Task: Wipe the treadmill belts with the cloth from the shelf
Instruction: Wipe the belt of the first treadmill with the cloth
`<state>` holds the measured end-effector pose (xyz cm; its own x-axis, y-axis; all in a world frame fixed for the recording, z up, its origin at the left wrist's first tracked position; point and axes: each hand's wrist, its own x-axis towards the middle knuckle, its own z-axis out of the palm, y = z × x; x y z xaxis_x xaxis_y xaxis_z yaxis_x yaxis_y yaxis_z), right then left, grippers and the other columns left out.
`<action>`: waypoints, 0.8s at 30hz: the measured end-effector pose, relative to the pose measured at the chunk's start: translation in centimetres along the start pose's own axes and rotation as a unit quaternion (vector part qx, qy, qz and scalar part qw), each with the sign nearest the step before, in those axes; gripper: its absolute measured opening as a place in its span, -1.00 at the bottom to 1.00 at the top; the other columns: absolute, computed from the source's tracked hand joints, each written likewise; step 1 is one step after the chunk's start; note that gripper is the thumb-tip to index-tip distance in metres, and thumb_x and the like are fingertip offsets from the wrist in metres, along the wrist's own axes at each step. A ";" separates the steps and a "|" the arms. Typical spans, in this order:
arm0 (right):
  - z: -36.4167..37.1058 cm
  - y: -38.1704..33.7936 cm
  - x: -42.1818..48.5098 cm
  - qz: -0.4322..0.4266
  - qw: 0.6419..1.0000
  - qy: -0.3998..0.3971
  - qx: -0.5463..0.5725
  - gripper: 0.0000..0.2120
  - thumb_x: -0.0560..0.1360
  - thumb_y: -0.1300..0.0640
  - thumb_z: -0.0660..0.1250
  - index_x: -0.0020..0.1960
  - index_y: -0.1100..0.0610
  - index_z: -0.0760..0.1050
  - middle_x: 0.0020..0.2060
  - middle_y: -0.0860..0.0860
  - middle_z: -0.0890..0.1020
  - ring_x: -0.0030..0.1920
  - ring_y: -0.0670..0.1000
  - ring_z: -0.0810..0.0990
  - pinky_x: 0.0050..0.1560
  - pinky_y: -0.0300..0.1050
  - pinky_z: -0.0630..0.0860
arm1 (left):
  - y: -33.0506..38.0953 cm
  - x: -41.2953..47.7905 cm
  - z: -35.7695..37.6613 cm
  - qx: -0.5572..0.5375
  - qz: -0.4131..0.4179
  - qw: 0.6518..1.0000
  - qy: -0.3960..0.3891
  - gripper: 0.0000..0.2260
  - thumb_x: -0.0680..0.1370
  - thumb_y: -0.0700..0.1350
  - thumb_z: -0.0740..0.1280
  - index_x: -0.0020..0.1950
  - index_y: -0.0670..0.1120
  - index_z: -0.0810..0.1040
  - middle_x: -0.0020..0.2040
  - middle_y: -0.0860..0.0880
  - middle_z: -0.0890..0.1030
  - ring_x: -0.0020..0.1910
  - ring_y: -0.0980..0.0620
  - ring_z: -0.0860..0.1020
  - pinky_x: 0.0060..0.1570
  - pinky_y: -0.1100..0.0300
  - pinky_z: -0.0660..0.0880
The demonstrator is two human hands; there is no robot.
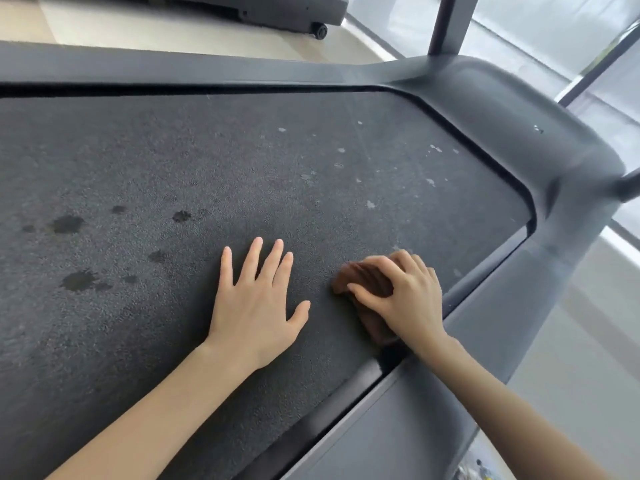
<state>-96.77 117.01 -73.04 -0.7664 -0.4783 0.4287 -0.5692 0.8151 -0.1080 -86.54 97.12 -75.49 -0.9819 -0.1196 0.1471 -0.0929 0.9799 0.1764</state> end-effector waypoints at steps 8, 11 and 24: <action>5.3 4.6 12.6 0.030 0.999 -0.020 -0.009 -0.59 0.40 -0.31 0.34 0.08 -0.04 0.56 -0.10 0.07 0.55 0.03 0.19 0.53 -0.02 0.06 0.41 | 3.2 6.3 -0.4 0.026 -0.020 0.999 -0.036 -0.34 0.55 0.26 -0.13 0.56 -0.07 -0.04 0.57 -0.03 -0.10 0.53 -0.05 -0.17 0.45 -0.18 -0.18; 7.1 6.2 16.6 0.023 1.000 -0.017 -0.008 -0.57 0.41 -0.30 0.33 0.12 -0.04 0.55 -0.02 0.08 0.56 0.10 0.19 0.51 0.04 0.07 0.39 | 3.7 9.7 -0.1 0.027 -0.035 0.999 -0.026 -0.35 0.58 0.25 -0.05 0.56 -0.08 -0.06 0.57 -0.03 -0.11 0.53 -0.04 -0.18 0.45 -0.17 -0.18; 3.4 11.4 10.0 -0.112 0.992 -0.013 0.060 -0.58 0.38 -0.30 0.23 0.02 -0.05 0.61 -0.19 0.09 0.50 -0.16 0.19 0.50 -0.16 0.05 0.38 | 5.9 10.6 1.8 0.018 -0.054 0.998 -0.024 -0.35 0.52 0.24 -0.04 0.50 -0.10 0.26 0.53 -0.02 0.19 0.52 0.01 0.07 0.46 -0.11 0.05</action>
<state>-111.97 120.40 -73.05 -0.6226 -0.6526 0.4318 -0.7567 0.6427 -0.1198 -97.80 101.89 -74.63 -0.9724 -0.2184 0.0823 -0.2041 0.9667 0.1544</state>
